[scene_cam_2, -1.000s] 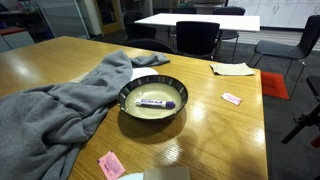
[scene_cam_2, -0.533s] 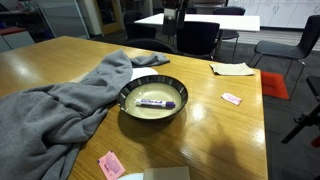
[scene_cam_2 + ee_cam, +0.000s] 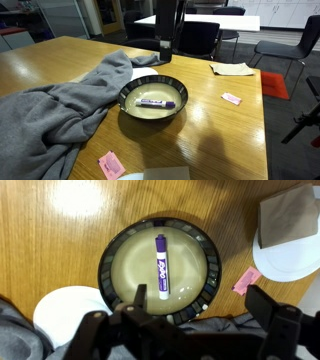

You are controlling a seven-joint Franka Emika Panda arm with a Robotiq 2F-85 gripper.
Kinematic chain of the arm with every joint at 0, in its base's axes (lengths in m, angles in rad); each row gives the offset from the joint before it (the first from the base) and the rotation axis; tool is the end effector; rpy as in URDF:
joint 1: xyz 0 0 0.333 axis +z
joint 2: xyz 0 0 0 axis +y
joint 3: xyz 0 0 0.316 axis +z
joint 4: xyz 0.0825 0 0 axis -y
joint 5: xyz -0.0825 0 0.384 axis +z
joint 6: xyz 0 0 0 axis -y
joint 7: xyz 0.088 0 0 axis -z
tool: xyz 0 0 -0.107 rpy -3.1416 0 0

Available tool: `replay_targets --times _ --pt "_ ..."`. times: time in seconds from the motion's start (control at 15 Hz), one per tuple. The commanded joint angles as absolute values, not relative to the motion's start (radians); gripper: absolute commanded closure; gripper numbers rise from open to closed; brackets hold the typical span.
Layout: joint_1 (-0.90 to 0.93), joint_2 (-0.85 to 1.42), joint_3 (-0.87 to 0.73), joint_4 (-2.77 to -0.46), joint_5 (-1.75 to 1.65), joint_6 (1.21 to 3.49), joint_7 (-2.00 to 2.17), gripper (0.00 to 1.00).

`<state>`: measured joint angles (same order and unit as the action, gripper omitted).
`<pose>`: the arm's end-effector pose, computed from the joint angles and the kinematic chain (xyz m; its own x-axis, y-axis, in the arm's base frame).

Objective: Remove the marker out of the bowl and put it on the table

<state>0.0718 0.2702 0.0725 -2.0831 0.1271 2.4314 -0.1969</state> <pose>0.5844 0.0843 0.3039 0.9671 0.2370 0.0924 0.2453 -0.9650 -0.0928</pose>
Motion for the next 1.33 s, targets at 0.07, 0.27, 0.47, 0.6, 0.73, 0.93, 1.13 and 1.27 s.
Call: replay_targets --times 0.07,0.27,0.47,0.6,0.73,0.93,1.13,1.27 --pt "0.071 0.323 0.083 -2.065 0.095 2.467 -0.177 0.00" --pt "0.071 0.345 0.084 -2.066 0.092 2.499 -0.170 0.00" --pt "0.079 0.366 0.077 -2.066 0.065 2.529 -0.148 0.00" --pt "0.082 0.379 0.075 -2.063 0.046 2.544 -0.136 0.00" --pt "0.087 0.396 0.072 -2.057 0.026 2.555 -0.114 0.00" --pt "0.099 0.425 0.062 -2.049 -0.002 2.580 -0.072 0.00" --pt "0.124 0.454 0.035 -2.044 -0.060 2.640 -0.005 0.00" --pt "0.136 0.480 0.018 -2.033 -0.091 2.681 0.035 0.00"
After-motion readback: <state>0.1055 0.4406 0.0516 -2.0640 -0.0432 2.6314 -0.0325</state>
